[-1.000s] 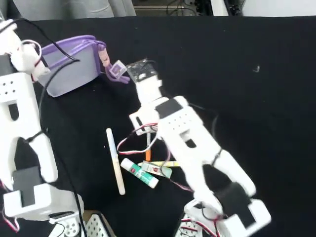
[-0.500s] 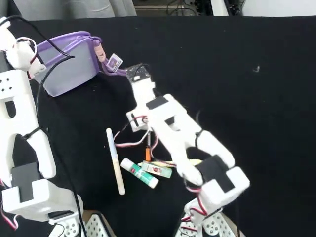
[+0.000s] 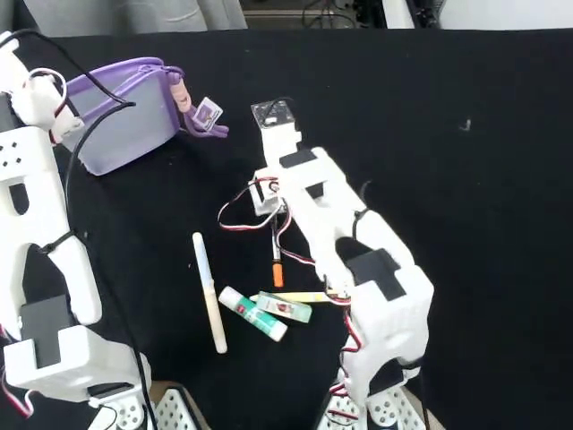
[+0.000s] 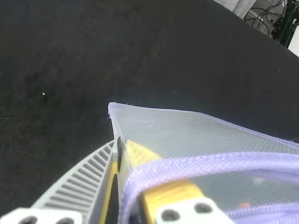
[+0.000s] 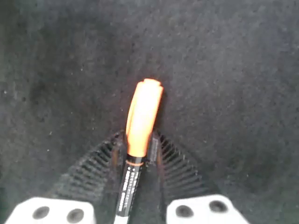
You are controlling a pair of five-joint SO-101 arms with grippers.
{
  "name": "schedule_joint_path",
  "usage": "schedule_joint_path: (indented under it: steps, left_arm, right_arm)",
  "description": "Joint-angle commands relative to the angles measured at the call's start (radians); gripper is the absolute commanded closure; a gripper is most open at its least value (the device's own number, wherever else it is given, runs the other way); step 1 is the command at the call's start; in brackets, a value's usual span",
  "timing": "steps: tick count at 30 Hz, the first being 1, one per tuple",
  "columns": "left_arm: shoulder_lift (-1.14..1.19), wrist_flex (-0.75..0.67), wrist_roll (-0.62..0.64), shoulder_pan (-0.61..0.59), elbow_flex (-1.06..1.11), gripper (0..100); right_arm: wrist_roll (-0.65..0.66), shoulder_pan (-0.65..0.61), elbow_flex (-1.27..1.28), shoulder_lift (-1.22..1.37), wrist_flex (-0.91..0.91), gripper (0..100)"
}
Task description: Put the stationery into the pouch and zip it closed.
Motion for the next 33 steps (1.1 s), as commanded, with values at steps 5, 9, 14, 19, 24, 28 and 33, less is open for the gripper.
schedule_joint_path:
  steps: [5,9,14,19,24,28,33]
  left_arm:
    - [0.021,0.006,0.008,-0.002,0.013,97]
    - [0.021,0.052,0.008,0.038,-0.059,97]
    - [0.032,0.149,0.049,0.116,-0.206,97]
    - [0.032,0.232,0.049,0.232,-0.331,97]
    - [0.032,0.284,0.054,0.306,-0.39,97]
    - [0.032,0.302,0.078,0.346,-0.395,97]
    - [0.034,0.334,0.078,0.404,-0.39,97]
  right_arm:
    - [0.0,0.069,-0.076,-0.073,0.055,98.8]
    - [0.002,0.175,-0.071,-0.216,0.061,98.8]
    - [0.002,0.301,-0.077,-0.364,0.055,98.8]
    - [0.041,0.33,-0.082,-0.479,0.014,98.8]
    - [0.075,0.331,-0.124,-0.604,-0.034,98.8]
    - [0.071,0.327,-0.182,-0.682,-0.046,98.8]
    - [0.071,0.325,-0.222,-0.76,-0.117,98.8]
